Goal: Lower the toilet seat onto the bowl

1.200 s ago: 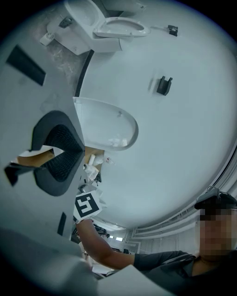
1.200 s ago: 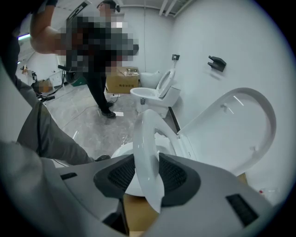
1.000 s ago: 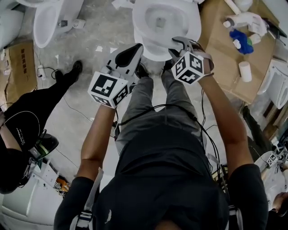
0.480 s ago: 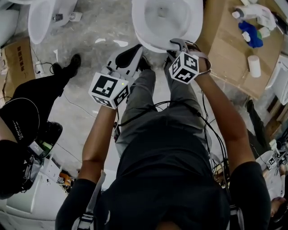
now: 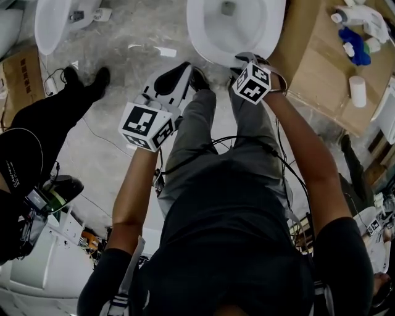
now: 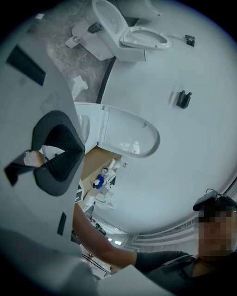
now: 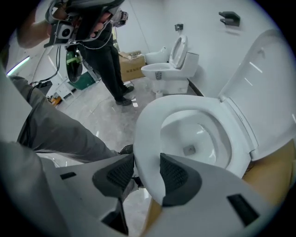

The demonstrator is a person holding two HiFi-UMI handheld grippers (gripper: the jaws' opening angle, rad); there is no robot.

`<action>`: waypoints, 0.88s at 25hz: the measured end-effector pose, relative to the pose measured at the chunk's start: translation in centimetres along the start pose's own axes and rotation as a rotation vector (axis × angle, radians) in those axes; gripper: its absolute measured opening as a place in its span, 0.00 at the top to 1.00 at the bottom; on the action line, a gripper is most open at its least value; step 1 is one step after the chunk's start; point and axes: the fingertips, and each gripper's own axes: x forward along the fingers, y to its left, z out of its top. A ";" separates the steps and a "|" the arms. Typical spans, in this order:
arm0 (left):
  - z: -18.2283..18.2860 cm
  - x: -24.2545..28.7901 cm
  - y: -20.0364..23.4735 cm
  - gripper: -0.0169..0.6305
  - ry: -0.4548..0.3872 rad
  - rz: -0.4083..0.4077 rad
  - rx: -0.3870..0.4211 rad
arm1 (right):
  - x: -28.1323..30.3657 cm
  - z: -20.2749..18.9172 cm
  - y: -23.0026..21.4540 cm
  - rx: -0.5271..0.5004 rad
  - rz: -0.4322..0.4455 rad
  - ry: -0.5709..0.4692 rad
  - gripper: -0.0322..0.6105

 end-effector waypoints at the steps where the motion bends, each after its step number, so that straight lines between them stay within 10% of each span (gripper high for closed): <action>1: -0.2 0.0 0.1 0.97 0.003 0.002 -0.003 | 0.5 -0.2 0.1 0.018 0.016 -0.001 0.67; 8: -1.6 0.4 0.5 0.97 0.022 0.006 -0.022 | 4.2 -1.4 0.1 0.164 0.147 -0.010 0.70; 12: -2.1 0.9 0.5 0.97 0.033 0.008 -0.032 | 5.9 -1.9 -1.3 0.300 0.191 -0.041 0.88; 22: -3.7 2.0 1.4 0.97 0.060 0.026 -0.058 | 9.7 -3.4 -1.1 0.269 0.184 0.047 0.91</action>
